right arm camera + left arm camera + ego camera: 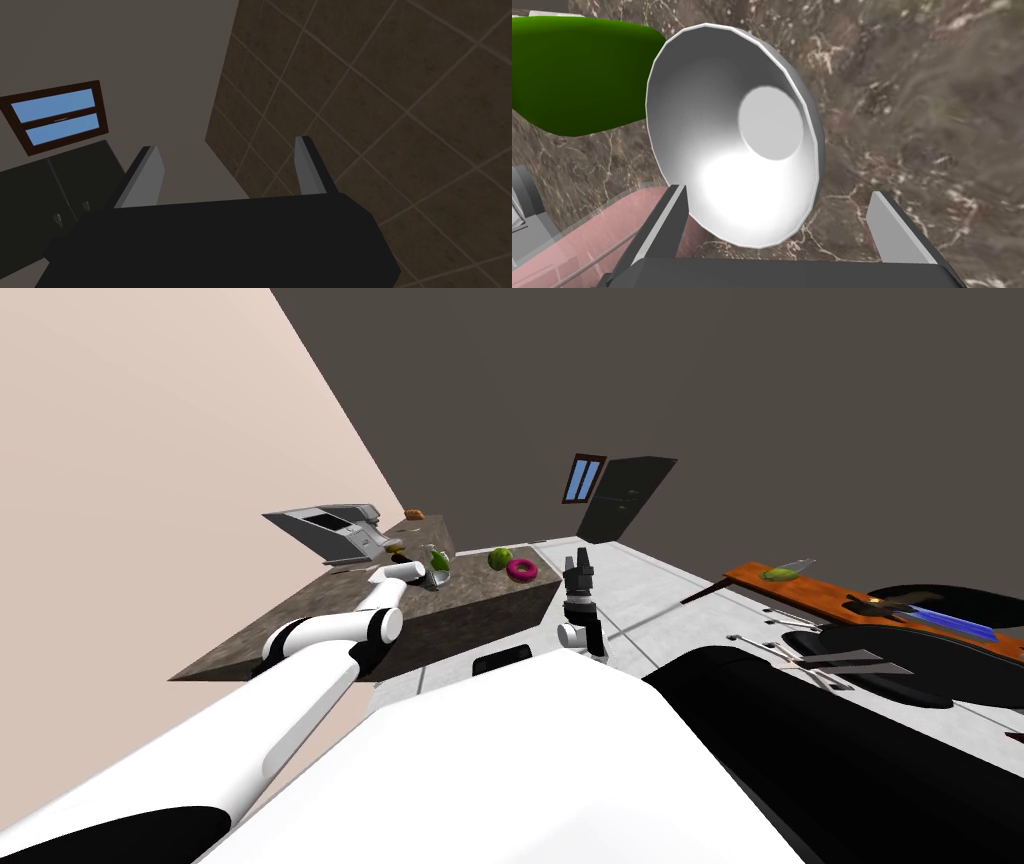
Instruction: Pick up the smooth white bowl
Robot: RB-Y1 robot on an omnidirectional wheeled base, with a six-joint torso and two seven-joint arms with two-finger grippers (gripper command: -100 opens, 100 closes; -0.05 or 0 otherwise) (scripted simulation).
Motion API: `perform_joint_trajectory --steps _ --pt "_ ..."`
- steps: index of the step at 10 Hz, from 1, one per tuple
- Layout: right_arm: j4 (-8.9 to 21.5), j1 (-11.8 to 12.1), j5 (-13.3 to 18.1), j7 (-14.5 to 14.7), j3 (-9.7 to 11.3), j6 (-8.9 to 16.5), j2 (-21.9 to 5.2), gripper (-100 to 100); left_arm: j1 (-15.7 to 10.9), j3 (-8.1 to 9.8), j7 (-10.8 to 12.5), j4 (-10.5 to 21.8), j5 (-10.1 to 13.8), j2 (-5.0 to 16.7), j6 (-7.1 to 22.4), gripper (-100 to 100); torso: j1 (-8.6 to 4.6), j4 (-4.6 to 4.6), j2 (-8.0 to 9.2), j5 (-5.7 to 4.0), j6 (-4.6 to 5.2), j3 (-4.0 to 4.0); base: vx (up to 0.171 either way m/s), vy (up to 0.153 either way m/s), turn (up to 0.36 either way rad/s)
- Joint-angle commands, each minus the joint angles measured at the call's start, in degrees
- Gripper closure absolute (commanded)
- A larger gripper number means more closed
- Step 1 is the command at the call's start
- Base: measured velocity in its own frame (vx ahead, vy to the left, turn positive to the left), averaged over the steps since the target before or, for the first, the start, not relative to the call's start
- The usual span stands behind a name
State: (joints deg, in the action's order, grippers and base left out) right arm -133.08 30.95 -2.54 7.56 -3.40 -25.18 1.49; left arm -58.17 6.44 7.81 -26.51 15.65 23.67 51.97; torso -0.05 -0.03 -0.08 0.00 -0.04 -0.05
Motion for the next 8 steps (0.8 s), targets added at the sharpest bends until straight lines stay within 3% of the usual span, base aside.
perform_joint_trajectory --steps 1,5,6,7,8 --pt "0.0 0.0 0.0 0.0 0.0 0.0 0.0 0 -1.17 0.34 0.29 2.39 0.21 0.05 1.87 -100 0.0 0.0 0.0 0.0 0.0 0.0 0.041 -0.007 -0.061" --pt "0.0 0.0 0.0 0.0 0.0 0.0 0.0 0 -1.86 0.69 0.45 4.89 0.47 -0.01 3.52 -100 0.03 0.01 0.04 0.01 -0.02 0.02 0.021 -0.004 -0.021" --pt "0.0 0.0 0.0 0.0 0.0 0.0 0.0 0 -2.58 0.61 0.21 6.06 0.45 0.01 2.26 -100 0.03 0.01 0.04 0.01 0.0 0.02 0.008 0.0 -0.01" --pt "0.0 0.0 0.0 0.0 0.0 0.0 0.0 0 -2.71 0.63 0.15 6.47 0.47 -0.01 2.07 0 0.04 0.01 0.06 0.01 -0.02 0.03 0.0 0.0 0.0" --pt "0.0 0.0 0.0 0.0 0.0 0.0 0.0 0 -1.0 2.51 0.82 4.29 -0.9 0.29 2.95 -100 0.04 0.02 0.09 0.01 -0.02 0.05 -0.016 0.023 -0.28"
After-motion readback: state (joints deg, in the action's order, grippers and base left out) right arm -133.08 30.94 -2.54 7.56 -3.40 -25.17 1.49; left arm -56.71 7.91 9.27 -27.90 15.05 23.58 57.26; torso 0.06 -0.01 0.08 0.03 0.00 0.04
